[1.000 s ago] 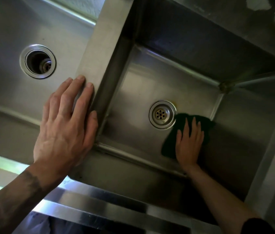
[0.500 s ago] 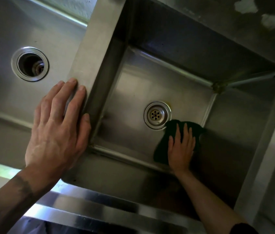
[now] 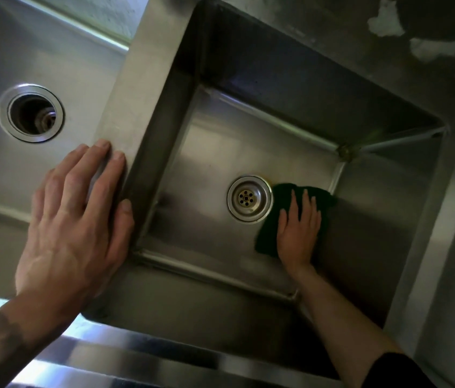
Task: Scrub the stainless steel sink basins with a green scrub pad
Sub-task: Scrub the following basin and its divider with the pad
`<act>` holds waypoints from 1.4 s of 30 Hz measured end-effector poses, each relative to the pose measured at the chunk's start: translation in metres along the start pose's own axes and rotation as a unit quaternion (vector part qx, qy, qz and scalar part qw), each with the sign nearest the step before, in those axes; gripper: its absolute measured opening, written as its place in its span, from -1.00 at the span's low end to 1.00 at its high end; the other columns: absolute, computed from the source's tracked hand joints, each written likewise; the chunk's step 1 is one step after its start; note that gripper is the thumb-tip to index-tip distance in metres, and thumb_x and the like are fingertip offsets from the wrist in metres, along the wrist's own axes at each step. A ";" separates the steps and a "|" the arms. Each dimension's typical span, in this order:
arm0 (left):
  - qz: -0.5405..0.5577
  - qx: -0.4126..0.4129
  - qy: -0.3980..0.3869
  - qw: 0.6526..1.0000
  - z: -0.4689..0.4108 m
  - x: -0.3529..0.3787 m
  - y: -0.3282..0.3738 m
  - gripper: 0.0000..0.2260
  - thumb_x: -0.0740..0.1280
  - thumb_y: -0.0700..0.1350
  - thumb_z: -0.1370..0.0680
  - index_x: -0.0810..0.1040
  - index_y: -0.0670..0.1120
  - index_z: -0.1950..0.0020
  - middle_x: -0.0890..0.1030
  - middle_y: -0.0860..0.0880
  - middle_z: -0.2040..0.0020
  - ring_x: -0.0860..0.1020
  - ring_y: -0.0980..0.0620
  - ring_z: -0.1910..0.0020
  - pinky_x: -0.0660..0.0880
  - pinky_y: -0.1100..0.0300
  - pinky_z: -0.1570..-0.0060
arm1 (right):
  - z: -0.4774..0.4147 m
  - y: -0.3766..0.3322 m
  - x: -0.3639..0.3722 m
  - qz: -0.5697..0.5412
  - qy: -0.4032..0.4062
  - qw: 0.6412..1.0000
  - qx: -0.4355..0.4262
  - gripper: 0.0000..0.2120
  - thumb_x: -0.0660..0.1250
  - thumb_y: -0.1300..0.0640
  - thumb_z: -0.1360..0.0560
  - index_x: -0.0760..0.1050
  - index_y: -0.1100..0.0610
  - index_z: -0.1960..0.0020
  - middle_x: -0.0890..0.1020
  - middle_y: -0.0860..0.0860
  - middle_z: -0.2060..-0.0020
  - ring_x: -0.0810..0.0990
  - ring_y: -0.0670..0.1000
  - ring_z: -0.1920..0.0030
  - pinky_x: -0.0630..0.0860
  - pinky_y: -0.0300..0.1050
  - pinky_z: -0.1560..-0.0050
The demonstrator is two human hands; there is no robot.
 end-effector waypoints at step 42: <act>0.008 -0.004 -0.012 1.000 0.001 0.005 -0.002 -0.49 0.16 -0.01 -0.73 0.32 -0.17 -0.66 0.31 -0.23 -0.65 0.32 -0.36 -0.61 0.31 -0.38 -0.51 | -0.121 -0.089 -0.028 -0.061 0.065 0.992 0.086 -0.51 0.01 0.00 -0.76 0.24 0.13 -0.64 0.23 0.14 -0.63 0.16 0.20 -0.64 0.08 0.19 -0.61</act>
Point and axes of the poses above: each hand's wrist, its own z-axis away from the middle knuckle, its own x-axis out of the palm, y = z × x, the point moved 7 cm from there along -z, towards the middle knuckle
